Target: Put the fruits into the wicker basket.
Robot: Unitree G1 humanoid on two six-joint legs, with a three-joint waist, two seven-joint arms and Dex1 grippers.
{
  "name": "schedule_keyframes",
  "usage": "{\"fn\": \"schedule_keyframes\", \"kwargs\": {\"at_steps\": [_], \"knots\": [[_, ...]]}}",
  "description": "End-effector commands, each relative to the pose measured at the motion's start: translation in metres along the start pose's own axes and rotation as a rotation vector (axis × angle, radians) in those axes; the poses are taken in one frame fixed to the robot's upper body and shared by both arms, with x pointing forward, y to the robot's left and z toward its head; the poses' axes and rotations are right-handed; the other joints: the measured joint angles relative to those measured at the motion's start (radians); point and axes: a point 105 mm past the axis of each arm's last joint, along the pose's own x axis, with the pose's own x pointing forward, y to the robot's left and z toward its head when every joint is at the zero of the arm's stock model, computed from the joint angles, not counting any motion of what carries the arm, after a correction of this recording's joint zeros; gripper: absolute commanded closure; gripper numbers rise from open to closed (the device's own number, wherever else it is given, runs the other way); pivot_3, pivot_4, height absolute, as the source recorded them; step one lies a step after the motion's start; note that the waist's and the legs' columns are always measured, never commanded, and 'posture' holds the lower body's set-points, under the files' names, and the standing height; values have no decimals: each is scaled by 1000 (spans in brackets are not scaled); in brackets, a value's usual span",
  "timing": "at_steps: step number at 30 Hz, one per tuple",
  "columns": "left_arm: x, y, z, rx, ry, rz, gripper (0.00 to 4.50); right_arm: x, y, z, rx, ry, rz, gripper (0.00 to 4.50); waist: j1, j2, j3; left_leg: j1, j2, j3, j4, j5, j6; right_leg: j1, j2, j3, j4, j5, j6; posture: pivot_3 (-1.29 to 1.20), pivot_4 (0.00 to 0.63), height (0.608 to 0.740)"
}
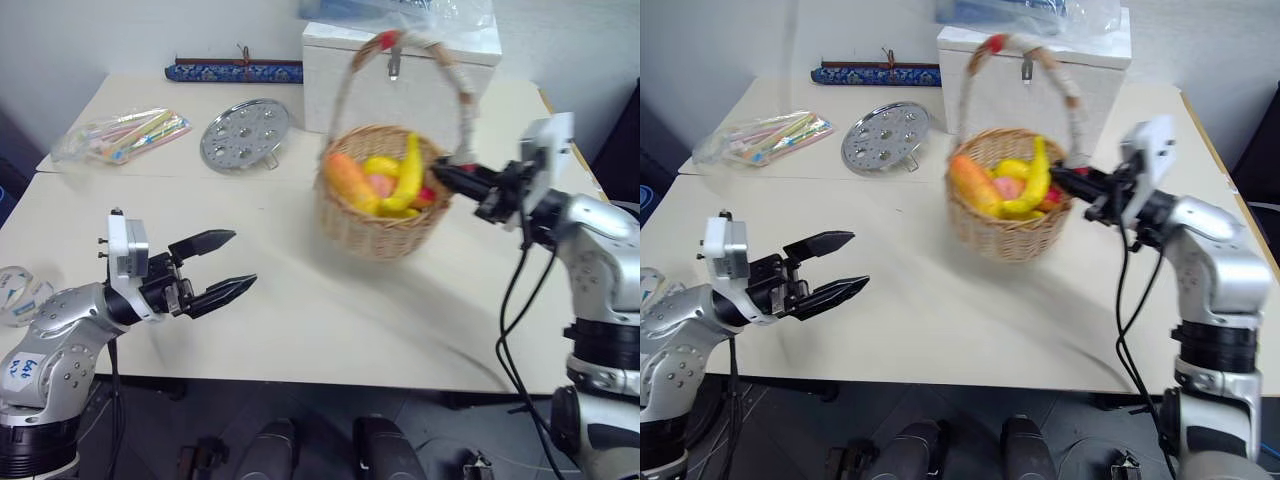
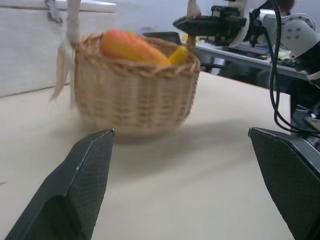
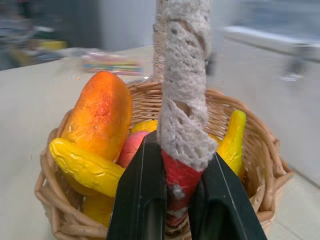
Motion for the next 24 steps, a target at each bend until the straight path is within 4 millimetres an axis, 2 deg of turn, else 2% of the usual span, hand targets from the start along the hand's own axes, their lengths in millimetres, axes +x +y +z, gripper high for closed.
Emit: {"fn": "schedule_keyframes", "kwargs": {"at_steps": [1, 3, 5, 7, 10, 13, 17, 18, 21, 24], "knots": [[12, 2, 5, 27, -25, -48, 0, -22, -19, 11, -57, -51, -150, 4333, -2, 0, 0, 0, 0, 0, 0, 0, 0, 0, 0, 0, 0, 0, 0, 0, 150, 740], [17, 4, 4, 29, -26, -66, 0, -27, -31, -3, -57, -25, -233, 4333, -10, 0, 0, 1, 0, 2, 0, 0, 0, 0, 1, 2, 2, 0, 0, 0, 150, 740], [21, 6, 4, 38, -23, -81, 0, -28, -34, -18, -85, 21, -265, 4333, -19, 0, 0, 3, 1, 6, -1, 0, 1, -1, 2, 5, 3, 0, 0, 0, 150, 740], [24, 9, 6, 50, -28, -89, 0, -29, -35, -33, -68, 43, -279, 3611, -27, 0, 0, 3, 2, 7, -2, 0, 1, -1, 3, 6, 3, 0, 0, 0, 150, 740], [23, 9, 7, 61, -24, -94, 0, -37, -40, -35, -69, 36, -301, 2613, -31, 0, 0, 4, 3, 7, -2, 0, 1, -1, 4, 6, 3, 0, 0, 0, 150, 740], [17, 9, 4, 76, 11, -92, 0, -53, -42, -30, -99, 45, -301, 1594, -28, 0, 0, 4, 3, 7, -2, 0, 1, -1, 4, 7, 3, 0, 0, 0, 150, 740], [2, 15, -8, 169, 98, -36, 0, -86, -33, -32, -182, 128, -238, 290, -20, 0, 0, 3, 3, 7, -2, -1, 1, -1, 4, 7, 2, 0, 0, 0, 150, 740], [-5, 19, -18, 232, 165, -9, 0, -94, -25, -36, -168, 137, -179, 30, -13, 0, 0, 4, 3, 7, -1, -1, 2, 0, 4, 7, 2, 0, 0, 0, 150, 740], [-24, 18, -43, 315, 303, 19, 0, -105, 0, -44, -136, 142, -18, 30, -12, 0, 0, 6, 4, 9, -2, -1, 2, 1, 5, 9, 1, 1, 0, 0, 150, 740], [-40, 8, -60, 296, 367, 60, 0, -96, 49, -74, -105, 219, 281, 30, -19, 0, 0, 8, 6, 11, -3, -3, 3, 3, 6, 11, -1, 1, 0, 0, 150, 740]]}}
